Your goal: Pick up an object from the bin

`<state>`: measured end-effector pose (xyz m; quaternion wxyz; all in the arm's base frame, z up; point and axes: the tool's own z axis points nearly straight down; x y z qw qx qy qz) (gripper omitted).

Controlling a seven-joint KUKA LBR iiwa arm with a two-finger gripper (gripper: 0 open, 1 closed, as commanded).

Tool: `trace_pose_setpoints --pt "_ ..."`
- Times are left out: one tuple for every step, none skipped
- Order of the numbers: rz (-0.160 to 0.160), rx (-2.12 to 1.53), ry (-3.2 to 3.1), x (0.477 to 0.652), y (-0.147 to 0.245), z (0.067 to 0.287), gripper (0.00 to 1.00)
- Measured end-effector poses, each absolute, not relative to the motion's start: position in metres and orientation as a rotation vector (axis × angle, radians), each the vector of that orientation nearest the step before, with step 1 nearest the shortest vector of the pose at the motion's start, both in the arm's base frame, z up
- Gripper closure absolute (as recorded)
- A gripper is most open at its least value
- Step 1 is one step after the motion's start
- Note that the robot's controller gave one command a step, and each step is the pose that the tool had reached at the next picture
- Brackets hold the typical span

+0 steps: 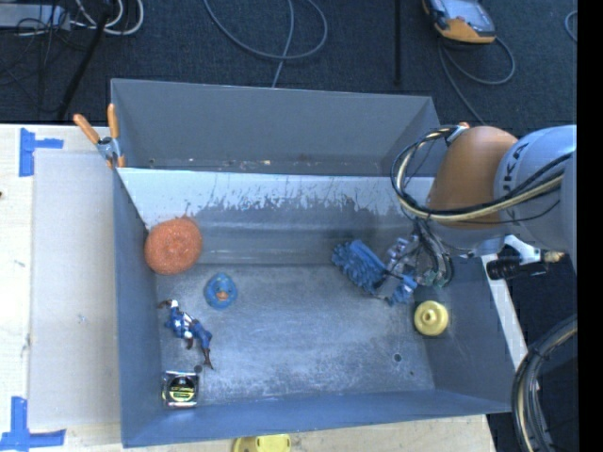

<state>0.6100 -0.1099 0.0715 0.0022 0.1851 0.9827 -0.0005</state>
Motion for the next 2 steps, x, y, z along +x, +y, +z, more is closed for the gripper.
trace_pose_setpoints --pt "-0.002 0.581 3.083 0.6100 -0.1098 0.0715 1.00" --pt "-0.002 0.579 3.084 0.6100 -0.1098 0.0724 1.00"
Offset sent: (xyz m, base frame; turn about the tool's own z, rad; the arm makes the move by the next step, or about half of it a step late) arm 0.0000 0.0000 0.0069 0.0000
